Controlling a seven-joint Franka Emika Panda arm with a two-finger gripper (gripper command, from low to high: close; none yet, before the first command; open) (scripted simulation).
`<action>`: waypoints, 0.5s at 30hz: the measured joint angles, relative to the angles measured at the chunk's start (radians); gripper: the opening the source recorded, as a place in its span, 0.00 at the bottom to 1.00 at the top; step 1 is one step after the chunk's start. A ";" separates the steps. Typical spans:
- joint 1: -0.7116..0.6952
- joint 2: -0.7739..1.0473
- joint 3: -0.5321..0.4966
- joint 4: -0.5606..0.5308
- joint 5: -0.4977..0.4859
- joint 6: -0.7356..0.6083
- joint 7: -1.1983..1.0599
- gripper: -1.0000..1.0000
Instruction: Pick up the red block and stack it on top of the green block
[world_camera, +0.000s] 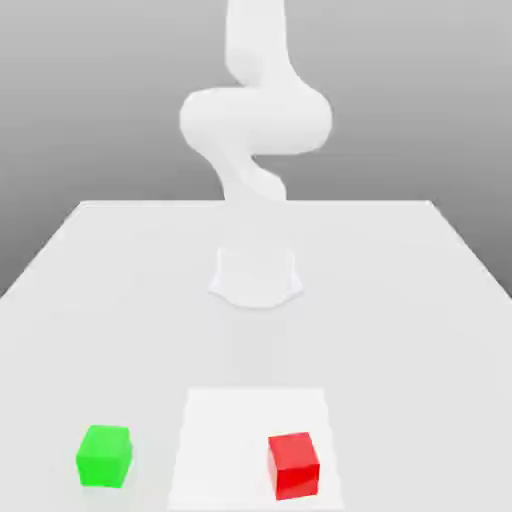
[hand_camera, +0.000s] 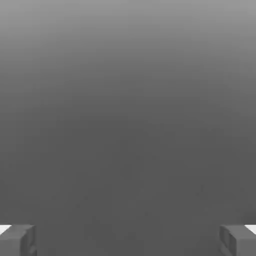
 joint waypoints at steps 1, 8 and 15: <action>0.003 0.039 0.001 -0.009 0.000 0.016 -0.004 0.50; 0.023 0.296 0.005 -0.069 0.001 0.122 -0.032 0.50; 0.038 0.550 0.014 -0.128 0.000 0.227 -0.059 0.50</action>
